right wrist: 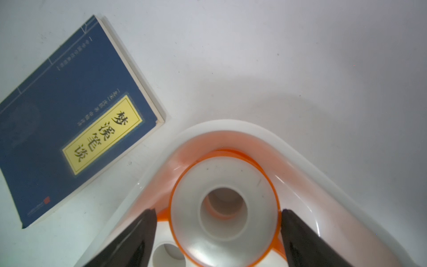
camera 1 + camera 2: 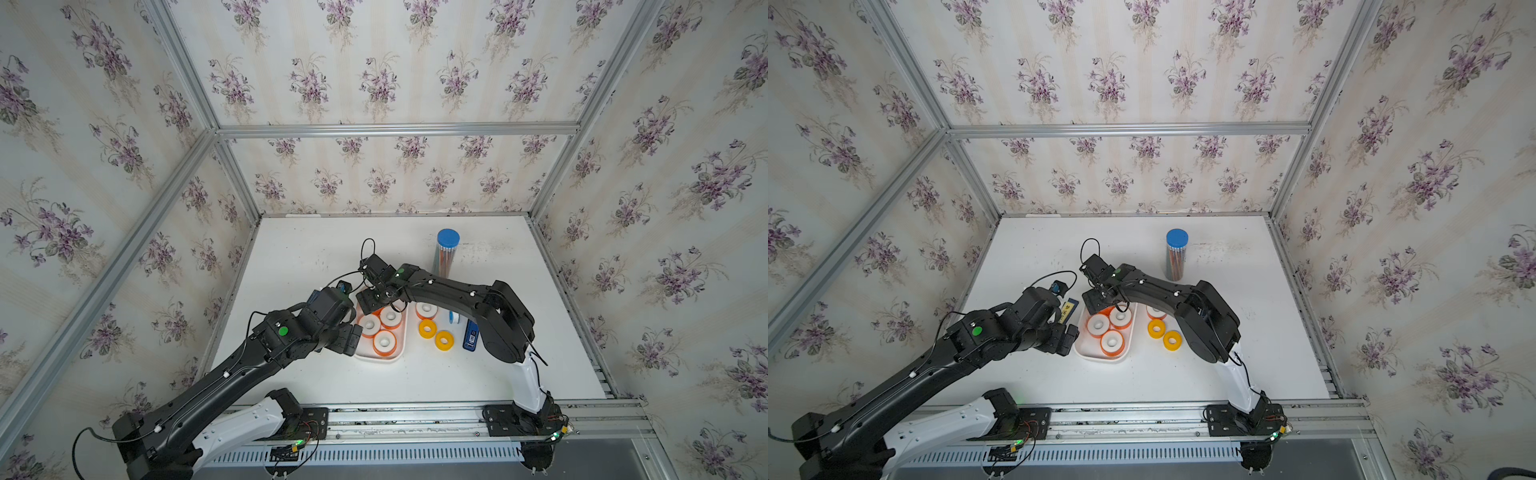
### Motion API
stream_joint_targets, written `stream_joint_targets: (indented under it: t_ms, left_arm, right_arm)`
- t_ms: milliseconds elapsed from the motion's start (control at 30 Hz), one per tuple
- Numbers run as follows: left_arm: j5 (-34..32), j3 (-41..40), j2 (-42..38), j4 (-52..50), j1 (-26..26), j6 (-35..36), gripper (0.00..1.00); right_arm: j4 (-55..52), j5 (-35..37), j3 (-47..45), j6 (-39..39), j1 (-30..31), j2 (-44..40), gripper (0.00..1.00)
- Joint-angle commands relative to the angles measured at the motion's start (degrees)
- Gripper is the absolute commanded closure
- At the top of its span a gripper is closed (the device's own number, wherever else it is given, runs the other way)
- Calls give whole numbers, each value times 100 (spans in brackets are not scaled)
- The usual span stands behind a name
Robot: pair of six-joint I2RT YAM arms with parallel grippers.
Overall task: Put the sealing tape into the storage box
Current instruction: Place the sealing tape in the storage box, then pick up the sealing tape at the center of the board.
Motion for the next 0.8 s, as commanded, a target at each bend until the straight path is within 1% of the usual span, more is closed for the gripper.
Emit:
stream_joint_targets:
  t_ms: [0,100,233,300,500,633,767]
  left_arm:
    - [-73,-4,-37,-2,4,-20,3]
    - [-82,-11,-76,5,6,-18,3]
    - [-74,-11,-112,3,4,-12,3]
    - [-23,-10,-124,23,4,26,3]
    - [284,27,-99,196,5,183,3]
    - [754,265,268,523,6,303,4]
    - [1113,774,1040,744,-20,361,5]
  right_arm:
    - [-35,109,-100,-49,-13,-277,10]
    - [130,196,-378,-19,-36,-732,10]
    - [589,178,-1191,107,-201,-1636,10]
    - [949,222,-1796,146,-324,-2196,11]
    - [2004,620,-4084,462,-778,-4197,11]
    - [2385,777,-5471,858,-1311,-5479,13]
    - [2467,1210,-6469,1113,-1565,-6613,14]
